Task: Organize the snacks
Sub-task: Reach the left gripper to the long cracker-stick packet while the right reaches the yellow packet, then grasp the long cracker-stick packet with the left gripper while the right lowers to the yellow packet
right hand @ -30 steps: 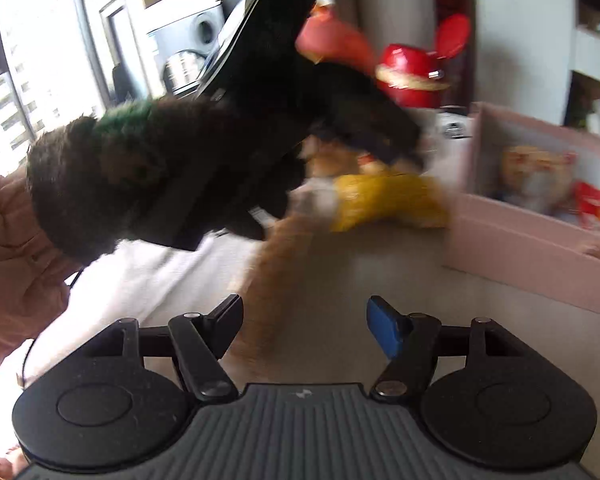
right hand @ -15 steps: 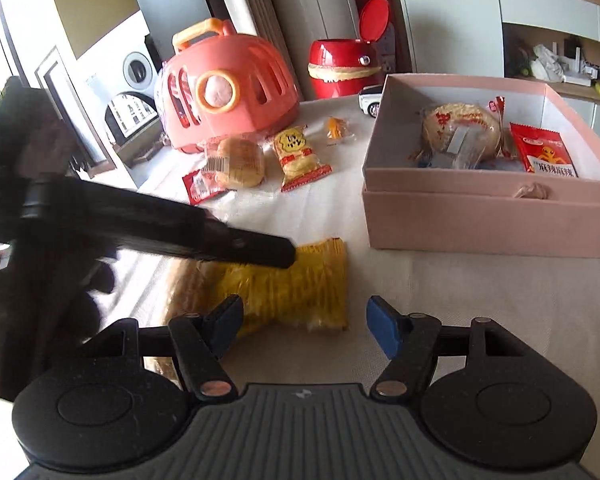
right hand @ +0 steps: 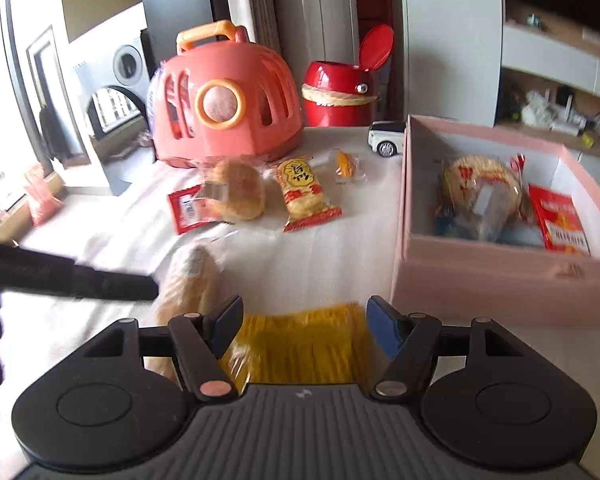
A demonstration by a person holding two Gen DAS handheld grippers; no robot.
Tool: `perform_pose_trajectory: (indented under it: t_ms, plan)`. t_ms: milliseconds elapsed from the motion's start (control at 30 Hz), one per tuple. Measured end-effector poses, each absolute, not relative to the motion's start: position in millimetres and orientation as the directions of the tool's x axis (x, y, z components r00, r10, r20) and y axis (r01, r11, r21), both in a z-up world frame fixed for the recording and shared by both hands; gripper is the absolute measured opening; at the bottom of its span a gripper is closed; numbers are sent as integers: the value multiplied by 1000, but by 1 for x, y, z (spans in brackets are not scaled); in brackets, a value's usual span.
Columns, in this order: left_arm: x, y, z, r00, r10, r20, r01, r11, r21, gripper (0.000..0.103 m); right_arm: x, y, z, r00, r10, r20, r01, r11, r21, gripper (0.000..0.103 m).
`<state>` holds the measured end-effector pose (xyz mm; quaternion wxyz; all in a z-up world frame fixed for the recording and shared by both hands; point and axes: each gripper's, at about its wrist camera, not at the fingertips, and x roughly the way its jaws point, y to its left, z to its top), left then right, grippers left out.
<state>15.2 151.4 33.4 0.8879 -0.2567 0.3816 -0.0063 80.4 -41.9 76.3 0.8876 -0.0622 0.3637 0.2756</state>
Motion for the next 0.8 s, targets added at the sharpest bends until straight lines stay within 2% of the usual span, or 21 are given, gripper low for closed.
perform_pose_trajectory:
  t_ms: [67, 233, 367, 500, 600, 700, 800]
  plan:
    - [17, 148, 31, 711, -214, -669, -175, 869, -464, 29, 80, -37, 70, 563, 430, -706, -547, 834, 71, 69]
    - [26, 135, 30, 708, -213, -673, -149, 887, -437, 34, 58, -55, 71, 565, 443, -697, -605, 796, 16, 70]
    - [34, 122, 29, 700, -201, -685, -122, 912, -392, 38, 49, -85, 72, 551, 439, -710, -611, 792, 16, 77]
    - [38, 108, 31, 701, -176, -691, -78, 944, -320, 39, 45, -114, 74, 565, 417, -712, -599, 800, -7, 78]
    - [37, 103, 31, 699, -161, -697, -56, 959, -278, 39, 41, -125, 77, 622, 361, -695, -570, 817, -86, 79]
    - [36, 104, 32, 685, -186, -705, -48, 953, -298, 39, 37, -132, 77, 678, 294, -673, -530, 830, -172, 79]
    - [36, 100, 32, 677, -200, -708, -36, 952, -303, 39, 37, -144, 80, 684, 292, -668, -504, 852, -144, 79]
